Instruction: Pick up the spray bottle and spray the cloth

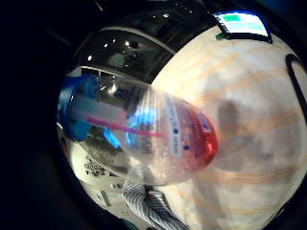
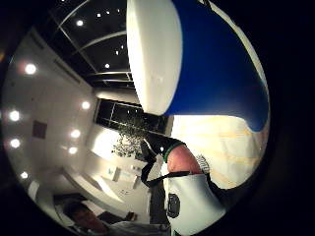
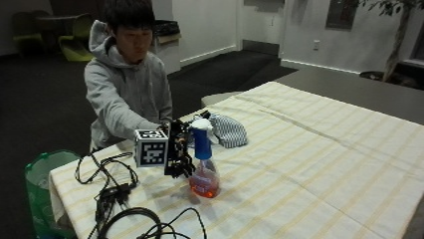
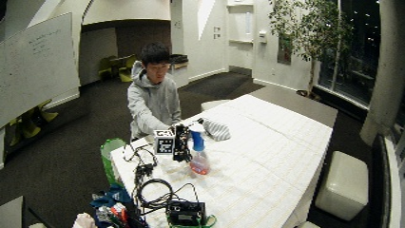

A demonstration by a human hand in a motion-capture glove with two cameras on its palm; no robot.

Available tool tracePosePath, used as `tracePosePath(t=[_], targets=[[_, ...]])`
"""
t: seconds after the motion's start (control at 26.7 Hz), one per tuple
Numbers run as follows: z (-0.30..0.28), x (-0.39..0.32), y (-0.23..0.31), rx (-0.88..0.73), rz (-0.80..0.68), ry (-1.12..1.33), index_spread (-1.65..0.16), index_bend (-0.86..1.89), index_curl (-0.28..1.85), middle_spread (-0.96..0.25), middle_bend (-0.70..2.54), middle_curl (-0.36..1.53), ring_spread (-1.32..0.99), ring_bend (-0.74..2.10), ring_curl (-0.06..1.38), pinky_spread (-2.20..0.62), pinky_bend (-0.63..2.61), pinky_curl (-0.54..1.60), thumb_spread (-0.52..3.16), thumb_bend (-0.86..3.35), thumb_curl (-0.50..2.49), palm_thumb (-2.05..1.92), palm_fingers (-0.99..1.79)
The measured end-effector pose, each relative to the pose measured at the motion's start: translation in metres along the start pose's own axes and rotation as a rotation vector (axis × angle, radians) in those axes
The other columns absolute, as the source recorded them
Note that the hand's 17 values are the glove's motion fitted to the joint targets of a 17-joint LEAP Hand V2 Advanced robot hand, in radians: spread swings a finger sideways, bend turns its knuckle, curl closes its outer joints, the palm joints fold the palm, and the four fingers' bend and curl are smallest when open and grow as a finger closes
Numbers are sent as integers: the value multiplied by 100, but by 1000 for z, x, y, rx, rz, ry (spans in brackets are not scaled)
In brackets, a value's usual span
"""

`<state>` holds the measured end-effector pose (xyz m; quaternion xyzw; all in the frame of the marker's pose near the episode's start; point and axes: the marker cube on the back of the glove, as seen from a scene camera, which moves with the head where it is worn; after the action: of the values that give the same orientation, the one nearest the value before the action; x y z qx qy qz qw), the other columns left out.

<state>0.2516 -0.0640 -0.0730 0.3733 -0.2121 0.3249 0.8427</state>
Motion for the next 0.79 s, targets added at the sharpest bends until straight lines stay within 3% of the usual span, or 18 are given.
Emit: tracePosePath(t=[0.79], targets=[[8,2,-10,30,-5,-42,-39,8,7,-2,21,31,5,33,29,27,53,35,82,-3,34,49,-8]])
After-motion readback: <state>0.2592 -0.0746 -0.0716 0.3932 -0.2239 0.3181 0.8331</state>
